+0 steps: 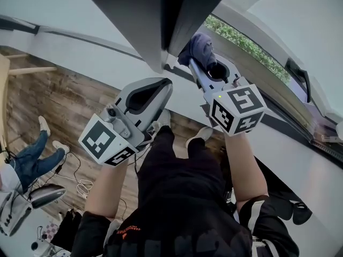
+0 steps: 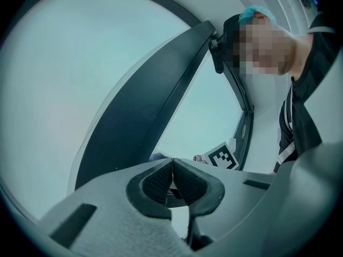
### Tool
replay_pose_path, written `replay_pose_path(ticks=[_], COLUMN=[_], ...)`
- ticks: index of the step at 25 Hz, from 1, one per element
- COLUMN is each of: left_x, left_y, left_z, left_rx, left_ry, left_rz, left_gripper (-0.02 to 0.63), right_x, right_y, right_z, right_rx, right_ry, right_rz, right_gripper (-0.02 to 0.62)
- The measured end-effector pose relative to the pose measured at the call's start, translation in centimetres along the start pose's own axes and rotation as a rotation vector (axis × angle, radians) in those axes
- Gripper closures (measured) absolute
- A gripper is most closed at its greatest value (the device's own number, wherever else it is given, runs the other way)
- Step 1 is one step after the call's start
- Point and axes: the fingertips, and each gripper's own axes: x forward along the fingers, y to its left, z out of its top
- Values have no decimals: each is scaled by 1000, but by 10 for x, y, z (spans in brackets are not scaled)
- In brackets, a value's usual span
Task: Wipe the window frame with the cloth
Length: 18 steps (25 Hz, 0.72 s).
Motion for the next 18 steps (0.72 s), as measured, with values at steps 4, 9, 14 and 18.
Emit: replay_pose_path(ticks=[4,9,14,18], left_x=[-1,-1,2,7], left_y=[3,1,-5,-11], left_z=[-1,-4,-6,-7], left_rx=[-4,-3,-2,2], left_ry=[5,11,20,28], left_rz=[-3,-6,-16,-28], left_gripper=[583,583,583,583], right_x=[4,3,-3,-12], right_y=[-1,-1,-6,-11], right_z=[-4,-5,-7,-9], right_rx=[-2,-2,11,24], right_ry=[21,22,15,10], right_rz=[-22,-35,-49,-60], right_gripper=[482,483,483,483])
